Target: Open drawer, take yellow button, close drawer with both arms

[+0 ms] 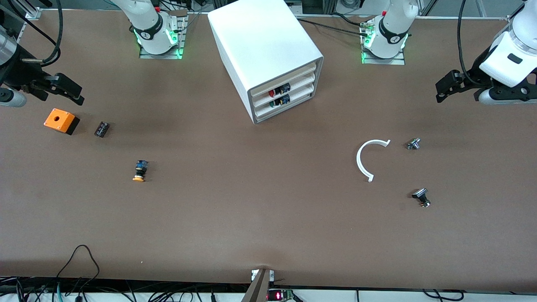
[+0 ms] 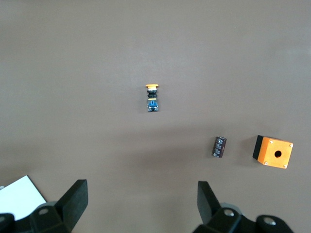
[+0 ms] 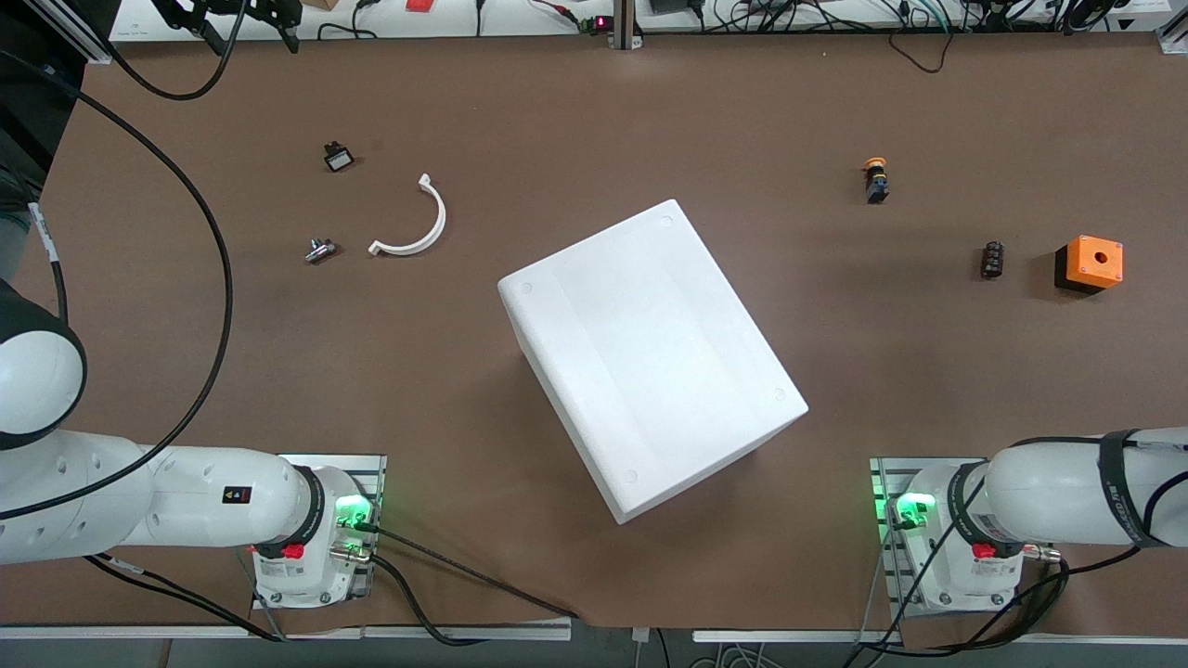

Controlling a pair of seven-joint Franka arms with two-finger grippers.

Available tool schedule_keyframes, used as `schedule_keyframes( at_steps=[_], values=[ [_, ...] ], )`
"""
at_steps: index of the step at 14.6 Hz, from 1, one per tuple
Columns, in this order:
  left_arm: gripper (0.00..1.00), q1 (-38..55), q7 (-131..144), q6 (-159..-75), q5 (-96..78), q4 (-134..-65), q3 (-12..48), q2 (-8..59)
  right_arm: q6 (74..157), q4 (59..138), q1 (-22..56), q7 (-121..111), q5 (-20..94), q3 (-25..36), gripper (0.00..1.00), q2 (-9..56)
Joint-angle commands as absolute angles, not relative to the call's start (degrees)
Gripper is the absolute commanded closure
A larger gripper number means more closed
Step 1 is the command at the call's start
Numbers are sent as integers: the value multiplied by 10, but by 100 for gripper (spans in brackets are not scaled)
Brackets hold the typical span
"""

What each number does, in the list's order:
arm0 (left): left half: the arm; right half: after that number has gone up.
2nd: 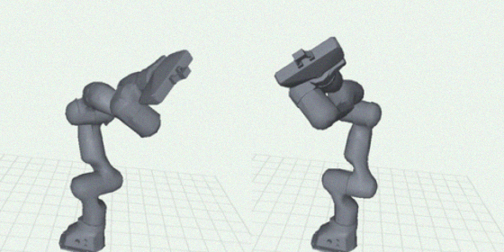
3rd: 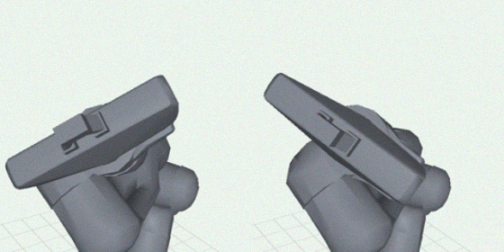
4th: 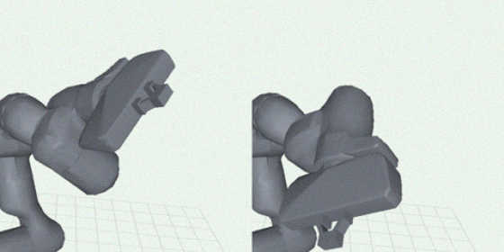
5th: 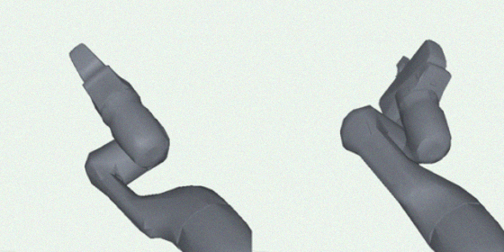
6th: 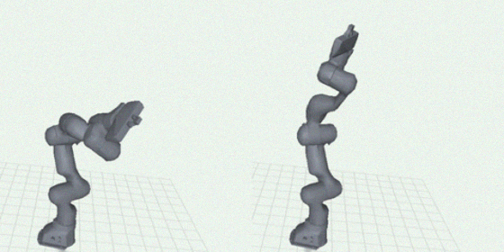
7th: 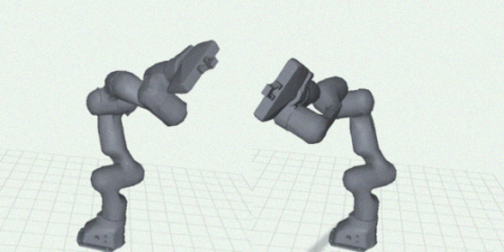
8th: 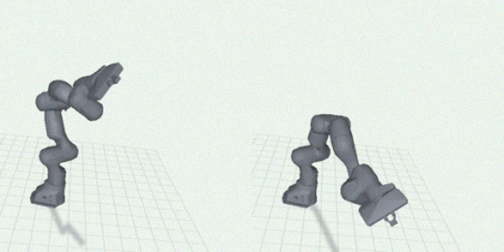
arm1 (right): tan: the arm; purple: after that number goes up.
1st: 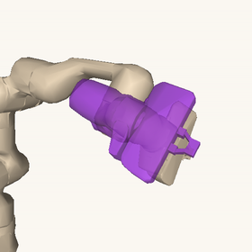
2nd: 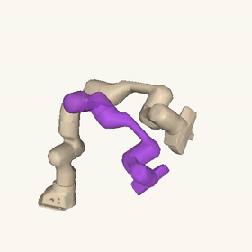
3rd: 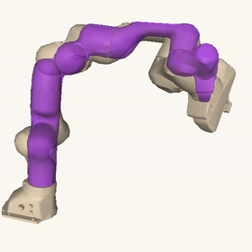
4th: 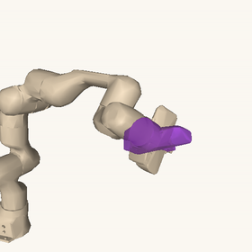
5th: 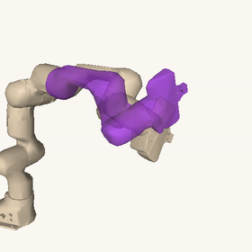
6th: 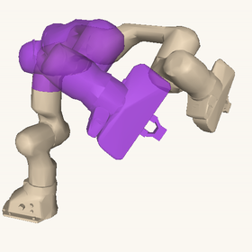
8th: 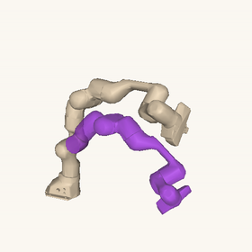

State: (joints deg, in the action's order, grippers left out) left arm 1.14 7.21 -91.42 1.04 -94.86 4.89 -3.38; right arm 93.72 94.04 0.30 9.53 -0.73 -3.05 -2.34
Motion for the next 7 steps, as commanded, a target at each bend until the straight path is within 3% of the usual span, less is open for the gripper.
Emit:
schedule_keyframes(
  at_steps=[1, 7],
  values=[
    [0, 14, 49, -906, 1, -933, 42, -26, 948, 947, -1, 78, -9, -35, 0, -34],
    [0, 14, 50, -884, 1, -931, 45, -28, 957, 942, -1, 79, -6, -35, 0, -27]
  ],
)
